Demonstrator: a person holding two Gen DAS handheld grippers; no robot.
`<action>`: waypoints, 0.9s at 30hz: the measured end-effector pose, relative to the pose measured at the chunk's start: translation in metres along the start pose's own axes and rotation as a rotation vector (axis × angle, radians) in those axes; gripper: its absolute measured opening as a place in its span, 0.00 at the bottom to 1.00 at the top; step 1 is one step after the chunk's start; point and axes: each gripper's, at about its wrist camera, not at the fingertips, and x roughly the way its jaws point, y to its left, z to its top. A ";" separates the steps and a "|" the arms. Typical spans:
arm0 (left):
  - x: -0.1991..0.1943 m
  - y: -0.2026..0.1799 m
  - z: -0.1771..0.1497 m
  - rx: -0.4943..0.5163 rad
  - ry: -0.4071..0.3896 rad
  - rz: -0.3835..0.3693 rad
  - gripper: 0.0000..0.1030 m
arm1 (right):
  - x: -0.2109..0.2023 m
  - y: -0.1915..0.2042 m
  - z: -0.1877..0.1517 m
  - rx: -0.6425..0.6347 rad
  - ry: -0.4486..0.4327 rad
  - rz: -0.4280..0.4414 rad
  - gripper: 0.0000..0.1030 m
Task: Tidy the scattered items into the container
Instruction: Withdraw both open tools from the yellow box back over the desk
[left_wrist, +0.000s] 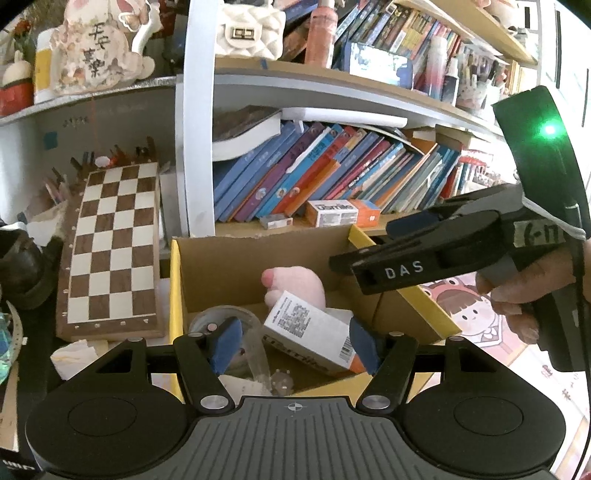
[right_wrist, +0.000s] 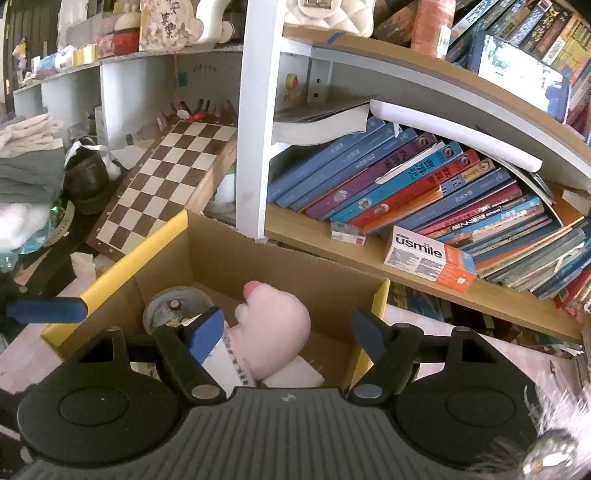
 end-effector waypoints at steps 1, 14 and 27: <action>-0.003 0.000 -0.001 0.001 -0.002 0.002 0.64 | -0.004 0.001 -0.002 0.001 -0.002 -0.001 0.73; -0.029 -0.006 -0.011 0.000 -0.023 0.020 0.69 | -0.045 0.012 -0.025 0.033 -0.025 -0.008 0.73; -0.041 -0.010 -0.023 -0.019 -0.016 0.055 0.82 | -0.072 0.015 -0.060 0.092 -0.018 -0.046 0.83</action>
